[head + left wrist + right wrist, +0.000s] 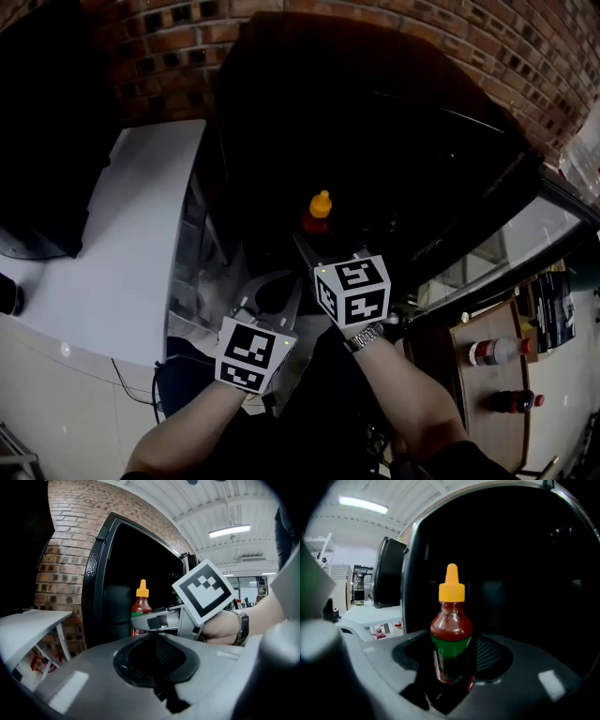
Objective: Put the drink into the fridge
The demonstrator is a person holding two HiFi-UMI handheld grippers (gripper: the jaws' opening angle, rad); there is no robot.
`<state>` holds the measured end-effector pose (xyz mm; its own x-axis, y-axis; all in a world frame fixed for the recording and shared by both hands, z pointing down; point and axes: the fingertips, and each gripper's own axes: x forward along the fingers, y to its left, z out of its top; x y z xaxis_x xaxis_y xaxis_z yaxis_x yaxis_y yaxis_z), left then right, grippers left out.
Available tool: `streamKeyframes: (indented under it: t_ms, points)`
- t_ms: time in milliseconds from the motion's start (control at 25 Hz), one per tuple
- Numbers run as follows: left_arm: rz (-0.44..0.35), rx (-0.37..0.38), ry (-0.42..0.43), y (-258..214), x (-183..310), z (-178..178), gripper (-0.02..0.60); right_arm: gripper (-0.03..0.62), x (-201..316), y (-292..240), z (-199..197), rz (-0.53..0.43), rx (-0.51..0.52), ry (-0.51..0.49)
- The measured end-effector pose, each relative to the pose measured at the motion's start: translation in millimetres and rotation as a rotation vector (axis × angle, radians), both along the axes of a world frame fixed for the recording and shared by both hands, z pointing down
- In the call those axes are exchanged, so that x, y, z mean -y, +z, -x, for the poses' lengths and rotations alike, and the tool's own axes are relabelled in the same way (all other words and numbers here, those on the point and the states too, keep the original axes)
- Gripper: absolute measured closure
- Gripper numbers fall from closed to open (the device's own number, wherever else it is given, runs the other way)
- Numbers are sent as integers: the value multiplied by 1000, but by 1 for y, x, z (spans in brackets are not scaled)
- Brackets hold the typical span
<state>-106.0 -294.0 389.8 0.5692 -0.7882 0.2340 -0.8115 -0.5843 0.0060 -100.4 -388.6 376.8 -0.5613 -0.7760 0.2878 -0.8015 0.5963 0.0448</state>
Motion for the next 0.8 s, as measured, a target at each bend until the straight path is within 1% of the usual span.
streamKeyframes:
  t_ms: [360,560,800]
  points:
    - [20,25,1,7,36,2,577,329,58,-1,15,1,11,-28]
    - [29,27,-9,13,44,7,577,329,77,4,25,2,9,-56]
    - [33,31,-41,18,49,14,577,329,82,19,32,11,10,-81]
